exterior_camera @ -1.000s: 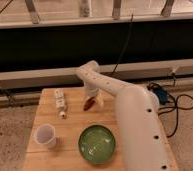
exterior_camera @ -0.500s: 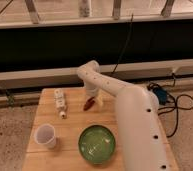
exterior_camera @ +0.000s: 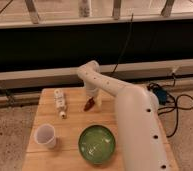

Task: Place the pepper on the white sponge

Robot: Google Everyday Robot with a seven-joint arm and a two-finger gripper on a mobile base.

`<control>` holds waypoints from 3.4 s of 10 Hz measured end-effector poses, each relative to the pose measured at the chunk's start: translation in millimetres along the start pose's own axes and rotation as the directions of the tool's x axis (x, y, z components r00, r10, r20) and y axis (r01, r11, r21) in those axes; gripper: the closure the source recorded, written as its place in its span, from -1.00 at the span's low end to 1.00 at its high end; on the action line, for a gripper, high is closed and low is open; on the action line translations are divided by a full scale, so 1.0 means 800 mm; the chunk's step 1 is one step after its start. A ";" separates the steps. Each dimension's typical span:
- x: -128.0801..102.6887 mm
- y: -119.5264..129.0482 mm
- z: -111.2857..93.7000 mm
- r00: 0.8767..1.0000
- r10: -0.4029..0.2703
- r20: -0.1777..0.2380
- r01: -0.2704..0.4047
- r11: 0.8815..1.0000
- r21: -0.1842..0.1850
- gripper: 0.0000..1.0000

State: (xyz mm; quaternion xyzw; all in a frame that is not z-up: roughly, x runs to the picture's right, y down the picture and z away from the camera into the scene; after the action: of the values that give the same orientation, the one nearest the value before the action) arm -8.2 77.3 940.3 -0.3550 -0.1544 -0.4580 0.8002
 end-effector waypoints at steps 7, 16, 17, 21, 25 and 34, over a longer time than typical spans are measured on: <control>-0.018 0.001 -0.031 1.000 -0.022 -0.018 0.022 1.000 0.004 1.00; -0.039 0.008 -0.044 0.997 -0.070 -0.022 0.070 0.997 0.015 1.00; -0.040 0.010 -0.047 0.997 -0.074 -0.022 0.074 0.997 0.016 1.00; -0.044 0.016 -0.052 0.997 -0.073 -0.014 0.073 0.997 0.032 1.00; -0.036 0.031 -0.060 0.998 -0.063 -0.012 0.063 0.997 0.044 1.00; 0.039 0.157 -0.056 0.998 0.062 0.019 -0.063 0.994 0.087 1.00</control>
State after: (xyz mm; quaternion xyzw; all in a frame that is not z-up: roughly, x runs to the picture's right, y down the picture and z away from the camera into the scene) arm 110.5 67.1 873.0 -0.3278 -0.1695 -0.4227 0.8277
